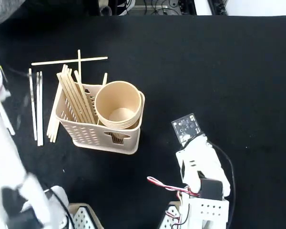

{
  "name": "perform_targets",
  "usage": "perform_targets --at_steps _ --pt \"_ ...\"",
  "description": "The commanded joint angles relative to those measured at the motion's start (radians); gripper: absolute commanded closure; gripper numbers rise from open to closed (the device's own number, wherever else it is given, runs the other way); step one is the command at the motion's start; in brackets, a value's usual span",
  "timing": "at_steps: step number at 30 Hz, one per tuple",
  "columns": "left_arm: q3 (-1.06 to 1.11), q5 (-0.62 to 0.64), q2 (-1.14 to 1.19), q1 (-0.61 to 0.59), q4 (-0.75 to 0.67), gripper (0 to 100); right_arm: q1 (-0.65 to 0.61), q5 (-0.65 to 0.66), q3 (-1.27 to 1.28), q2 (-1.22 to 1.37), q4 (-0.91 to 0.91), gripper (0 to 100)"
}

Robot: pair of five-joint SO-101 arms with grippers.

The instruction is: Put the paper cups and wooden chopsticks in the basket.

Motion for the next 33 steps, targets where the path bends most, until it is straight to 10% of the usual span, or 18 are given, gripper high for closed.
perform_targets --at_steps 1,11,33 --pt "0.367 0.002 -0.334 0.048 -0.262 97 0.011 0.008 -0.002 -0.070 0.005 98.5" --pt "0.989 0.003 -0.997 0.298 -0.855 97 0.011 0.008 -0.002 -0.070 0.005 98.5" --pt "0.797 0.370 -0.815 0.427 -0.825 97 0.011 0.008 -0.002 -0.070 0.002 98.5"
